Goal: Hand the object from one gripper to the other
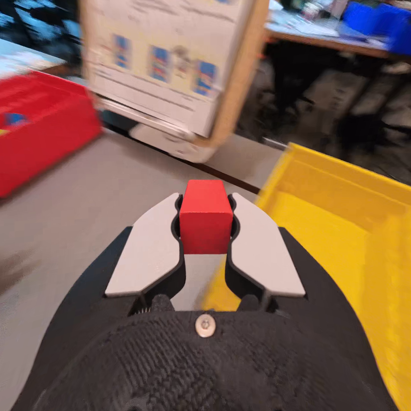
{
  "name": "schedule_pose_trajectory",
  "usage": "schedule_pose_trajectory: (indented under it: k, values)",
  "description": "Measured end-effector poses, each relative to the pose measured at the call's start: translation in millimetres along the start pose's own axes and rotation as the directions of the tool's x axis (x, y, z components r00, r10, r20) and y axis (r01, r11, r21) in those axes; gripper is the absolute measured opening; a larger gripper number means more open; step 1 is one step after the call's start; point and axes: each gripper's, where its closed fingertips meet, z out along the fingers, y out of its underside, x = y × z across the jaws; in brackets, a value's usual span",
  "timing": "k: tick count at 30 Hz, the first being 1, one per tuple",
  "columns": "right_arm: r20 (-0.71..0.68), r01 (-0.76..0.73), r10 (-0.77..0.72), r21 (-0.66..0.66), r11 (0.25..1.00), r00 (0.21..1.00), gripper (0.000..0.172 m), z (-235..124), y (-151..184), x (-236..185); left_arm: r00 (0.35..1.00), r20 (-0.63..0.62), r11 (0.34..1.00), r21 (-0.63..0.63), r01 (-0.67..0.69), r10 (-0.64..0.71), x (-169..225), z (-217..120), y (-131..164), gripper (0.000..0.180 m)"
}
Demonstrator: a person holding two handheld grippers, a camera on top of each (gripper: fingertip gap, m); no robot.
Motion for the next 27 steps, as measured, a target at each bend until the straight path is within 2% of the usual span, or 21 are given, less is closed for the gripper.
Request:
schedule_pose_trajectory:
  k: [3, 6, 9, 15, 19, 22, 27]
  values:
    - [-0.255, -0.071, 0.044, -0.098, 0.993, 0.966, 0.04, -25.8, 43.1, 79.5, 0.998, -0.032, 0.998, -0.029, 0.051, -0.052, 7.7, -3.3, 14.1, 0.043]
    - [-0.344, -0.157, 0.107, -0.12, 0.98, 0.933, 0.04, -32.0, 75.7, 116.2, 0.997, -0.048, 0.997, -0.057, 0.06, -0.063, 16.5, -4.3, 27.3, 0.041]
    - [-0.285, -0.194, 0.145, -0.155, 0.969, 0.947, 0.04, -13.8, 92.9, 112.4, 0.996, -0.063, 0.994, -0.092, 0.053, -0.059, 24.7, -3.4, 39.0, 0.04]
    - [-0.239, -0.097, 0.032, -0.264, 0.96, 0.97, 0.04, 20.5, 107.0, 92.9, 0.995, -0.063, 0.99, -0.12, 0.069, -0.077, 28.6, -5.1, 49.7, 0.039]
    - [-0.291, -0.039, -0.036, -0.246, 0.969, 0.956, 0.04, 25.4, 100.7, 95.2, 0.989, -0.049, 0.981, -0.145, 0.13, -0.138, 24.0, -7.3, 59.1, 0.04]
    - [-0.331, 0.022, -0.084, -0.188, 0.982, 0.94, 0.052, 20.6, 86.1, 96.8, 0.982, -0.016, 0.968, -0.174, 0.18, -0.186, 13.7, -10.6, 70.2, 0.04]
    - [-0.333, -0.005, -0.04, -0.132, 0.991, 0.942, 0.063, 8.0, 66.4, 91.8, 0.959, 0.07, 0.933, -0.222, 0.283, -0.274, -26.3, -20.0, 96.4, 0.04]
